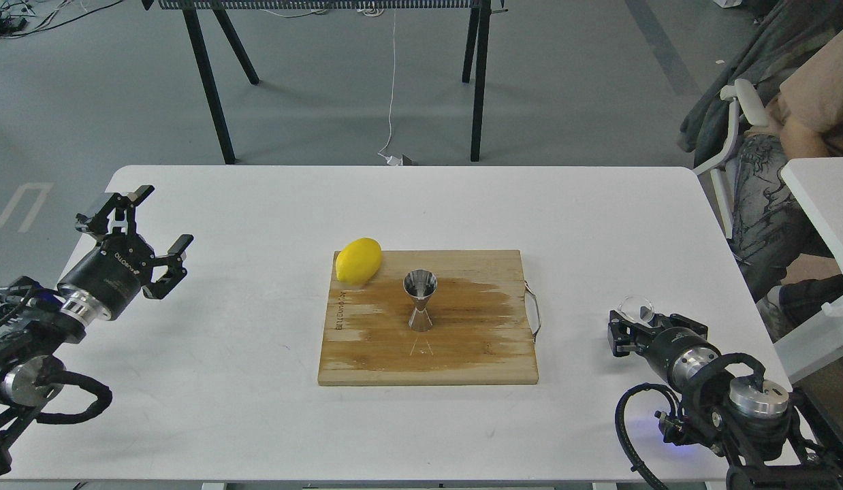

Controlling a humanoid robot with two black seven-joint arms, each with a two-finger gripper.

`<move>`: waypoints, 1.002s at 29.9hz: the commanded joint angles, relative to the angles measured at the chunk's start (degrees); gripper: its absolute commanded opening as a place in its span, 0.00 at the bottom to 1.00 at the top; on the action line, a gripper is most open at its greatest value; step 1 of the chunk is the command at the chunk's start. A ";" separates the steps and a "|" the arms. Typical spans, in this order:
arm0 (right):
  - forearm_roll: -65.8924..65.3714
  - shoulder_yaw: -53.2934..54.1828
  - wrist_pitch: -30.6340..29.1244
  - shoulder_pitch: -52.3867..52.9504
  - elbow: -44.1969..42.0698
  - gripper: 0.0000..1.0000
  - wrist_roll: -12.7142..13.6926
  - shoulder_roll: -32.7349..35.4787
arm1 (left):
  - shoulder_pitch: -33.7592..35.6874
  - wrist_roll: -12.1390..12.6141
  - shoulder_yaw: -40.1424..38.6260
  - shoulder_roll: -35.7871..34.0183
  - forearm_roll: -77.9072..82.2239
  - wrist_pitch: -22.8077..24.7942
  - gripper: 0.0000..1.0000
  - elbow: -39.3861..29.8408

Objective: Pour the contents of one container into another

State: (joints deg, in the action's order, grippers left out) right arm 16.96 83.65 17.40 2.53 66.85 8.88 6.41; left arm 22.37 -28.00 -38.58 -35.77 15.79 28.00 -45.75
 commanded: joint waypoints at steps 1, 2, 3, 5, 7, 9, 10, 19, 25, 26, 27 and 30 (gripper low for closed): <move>0.00 -0.06 0.00 0.01 0.03 0.99 0.00 0.00 | -0.05 0.00 0.00 0.00 0.03 0.00 0.99 -0.04; 0.00 -0.06 0.00 0.01 0.03 0.99 0.00 0.00 | -0.05 0.00 0.00 0.00 0.03 0.00 0.99 -0.04; 0.00 -0.06 0.00 0.01 0.03 0.99 0.00 0.00 | -0.05 0.00 0.08 0.00 0.03 0.00 0.99 0.05; 0.00 -0.06 0.00 0.01 0.03 0.99 0.00 0.00 | -0.05 0.00 0.00 0.00 0.03 0.00 0.99 -0.04; 0.09 0.02 0.00 -0.07 0.03 0.99 0.00 0.00 | -0.05 0.00 0.00 0.00 0.03 0.00 0.99 -0.04; 0.09 0.02 0.00 -0.07 0.03 0.99 0.00 0.09 | 0.04 0.00 0.00 0.00 0.03 0.00 0.99 -0.04; 0.09 0.02 0.00 0.01 0.12 0.99 0.00 0.09 | 0.04 0.00 0.00 0.00 0.03 0.00 0.99 -0.04; 0.09 0.11 0.00 -0.25 1.00 0.99 0.00 0.26 | -0.05 0.00 0.08 0.00 0.03 0.00 0.99 0.05; 0.09 0.99 0.00 -1.92 4.86 0.99 0.09 0.44 | -0.05 0.00 0.08 0.00 0.03 0.00 0.99 0.05; 0.09 1.08 0.00 -2.09 5.39 0.99 0.09 0.53 | -0.05 0.00 0.08 0.00 0.03 0.00 0.99 0.05; 0.09 1.08 0.00 -2.36 5.92 0.99 0.09 0.79 | -0.05 0.00 0.00 0.00 0.03 0.00 0.99 0.05; 0.09 1.08 0.09 -2.62 7.32 0.99 0.09 1.93 | -0.05 0.00 0.08 0.00 0.03 0.00 0.99 0.05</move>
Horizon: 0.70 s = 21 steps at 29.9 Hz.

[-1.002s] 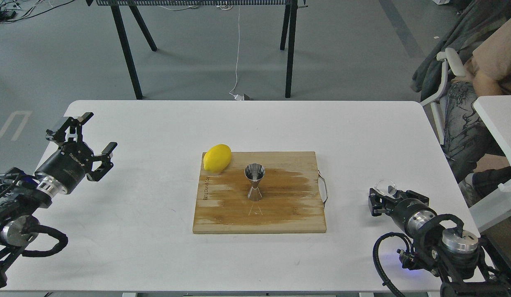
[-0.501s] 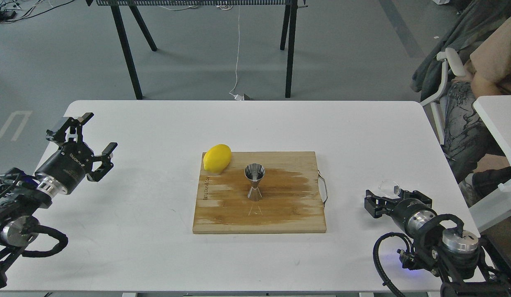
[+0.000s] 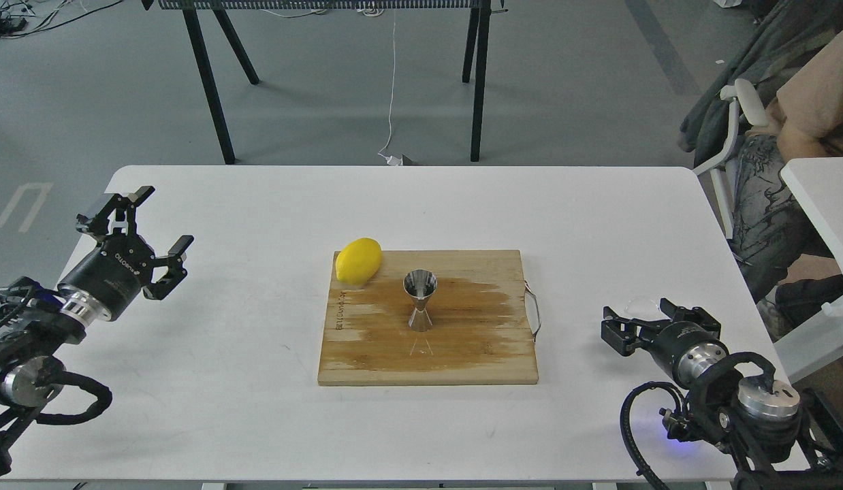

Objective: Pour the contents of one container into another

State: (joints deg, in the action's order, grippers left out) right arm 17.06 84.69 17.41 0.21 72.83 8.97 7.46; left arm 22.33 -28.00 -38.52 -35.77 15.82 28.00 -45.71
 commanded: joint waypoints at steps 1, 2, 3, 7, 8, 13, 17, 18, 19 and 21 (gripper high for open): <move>-0.01 0.04 0.08 -0.39 1.70 0.99 -0.01 1.15 | 0.00 0.00 -0.06 0.00 0.00 0.00 0.99 0.01; -0.01 0.04 0.08 -0.56 2.14 0.99 -0.01 1.50 | 0.00 0.00 -0.06 0.00 0.00 0.00 0.99 0.01; -0.01 0.04 0.08 -0.82 2.84 0.99 -0.01 1.86 | 0.00 0.00 -0.06 0.00 0.00 0.00 0.99 0.01; -0.09 0.04 -0.97 -1.18 6.44 0.99 0.08 4.23 | 0.00 0.00 0.03 0.00 0.00 0.00 0.99 0.10; -0.09 -0.22 -1.41 -1.09 7.14 0.99 0.08 4.84 | 0.00 0.00 0.03 0.00 0.00 0.00 0.99 0.01; -1.06 -1.01 -18.59 2.15 6.98 0.99 0.43 9.32 | 0.09 0.00 -0.06 0.00 -0.09 0.00 0.99 0.01; -1.32 -1.89 -35.39 5.05 1.54 0.99 1.22 10.73 | 0.26 0.00 -0.15 0.00 -0.09 0.00 0.99 0.01; -1.32 -2.16 -39.08 5.67 -0.13 0.99 1.40 10.82 | 0.26 0.00 -0.15 0.00 -0.09 0.00 0.99 0.01; -1.32 -2.42 -43.38 6.37 -2.14 0.99 1.49 10.74 | 0.26 0.00 -0.15 -0.09 -0.09 0.00 0.99 0.01; -1.32 -3.30 -45.41 7.52 -5.84 0.99 1.49 10.47 | 0.26 0.00 -0.15 0.00 -0.09 0.00 0.99 0.01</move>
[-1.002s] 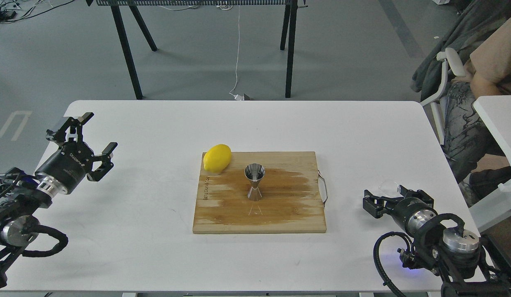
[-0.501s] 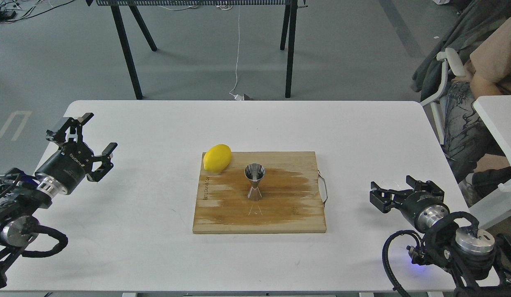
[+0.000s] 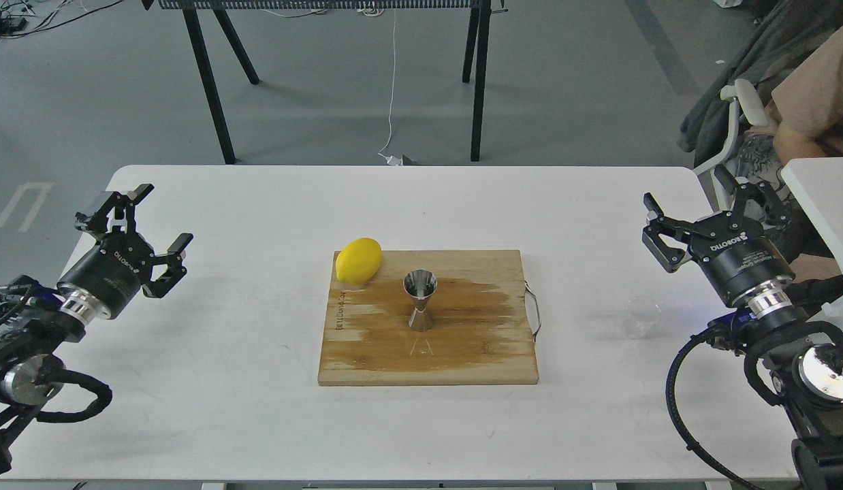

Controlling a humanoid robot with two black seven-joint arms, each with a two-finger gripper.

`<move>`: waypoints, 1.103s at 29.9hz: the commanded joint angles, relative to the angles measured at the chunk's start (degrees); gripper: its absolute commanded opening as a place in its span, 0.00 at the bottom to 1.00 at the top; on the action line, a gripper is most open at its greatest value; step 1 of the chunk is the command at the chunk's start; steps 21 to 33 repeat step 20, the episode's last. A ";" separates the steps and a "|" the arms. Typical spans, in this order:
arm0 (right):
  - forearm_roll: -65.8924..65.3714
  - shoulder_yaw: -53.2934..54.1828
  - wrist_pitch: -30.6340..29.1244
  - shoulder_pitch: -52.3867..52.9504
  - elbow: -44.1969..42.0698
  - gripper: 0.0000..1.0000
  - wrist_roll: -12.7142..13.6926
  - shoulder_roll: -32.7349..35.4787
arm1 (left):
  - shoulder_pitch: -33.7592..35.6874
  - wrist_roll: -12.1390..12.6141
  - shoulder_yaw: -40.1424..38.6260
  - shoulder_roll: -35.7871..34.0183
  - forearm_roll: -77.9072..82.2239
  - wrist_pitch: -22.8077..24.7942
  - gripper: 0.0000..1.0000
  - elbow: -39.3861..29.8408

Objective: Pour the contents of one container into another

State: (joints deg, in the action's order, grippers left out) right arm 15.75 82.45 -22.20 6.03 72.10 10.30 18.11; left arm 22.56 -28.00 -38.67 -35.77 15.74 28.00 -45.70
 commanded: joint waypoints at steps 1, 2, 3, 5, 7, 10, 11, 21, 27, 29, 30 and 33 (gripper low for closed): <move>-0.02 -1.76 -5.80 1.96 -6.96 0.99 0.15 -0.44 | 0.03 0.00 -0.01 0.00 0.00 0.00 0.99 -0.01; -0.02 -2.46 -5.80 2.14 -8.28 0.99 0.07 -0.44 | 0.03 0.00 -0.01 -0.09 0.00 0.00 0.99 -0.09; -0.02 -2.99 -5.80 2.14 -8.99 0.99 0.07 -0.53 | 0.03 0.00 -0.09 -0.09 0.00 0.00 0.99 -0.09; -0.02 -3.96 -5.80 2.14 -9.00 0.99 -0.20 -0.53 | 0.03 0.00 -0.18 -0.09 -0.09 0.00 0.99 -0.09; -0.02 -4.05 -5.80 2.06 -9.00 0.99 -0.29 -0.62 | 0.03 0.00 -0.27 -0.17 -0.09 0.00 0.99 -0.18; -0.02 -4.05 -5.80 2.05 -9.17 0.99 -0.37 -0.62 | -0.15 0.00 -0.53 -0.09 -0.09 0.00 0.99 -0.18; -0.02 -4.05 -5.80 2.05 -9.17 0.99 -0.37 -0.62 | 0.02 0.00 -0.62 -0.09 -0.09 0.00 0.99 -0.36; -0.02 -3.96 -5.80 1.70 -9.26 0.99 -1.07 -1.76 | 0.20 0.00 -0.80 -0.09 -0.18 0.00 0.99 -0.53; -0.02 -3.96 -5.80 1.70 -9.26 0.99 -1.07 -1.76 | 0.20 0.00 -0.80 -0.09 -0.18 0.00 0.99 -0.53; -0.02 -3.96 -5.80 1.70 -9.26 0.99 -1.07 -1.76 | 0.20 0.00 -0.80 -0.09 -0.18 0.00 0.99 -0.53; -0.02 -3.96 -5.80 1.70 -9.26 0.99 -1.07 -1.76 | 0.20 0.00 -0.80 -0.09 -0.18 0.00 0.99 -0.53; -0.02 -3.96 -5.80 1.70 -9.26 0.99 -1.07 -1.76 | 0.20 0.00 -0.80 -0.09 -0.18 0.00 0.99 -0.53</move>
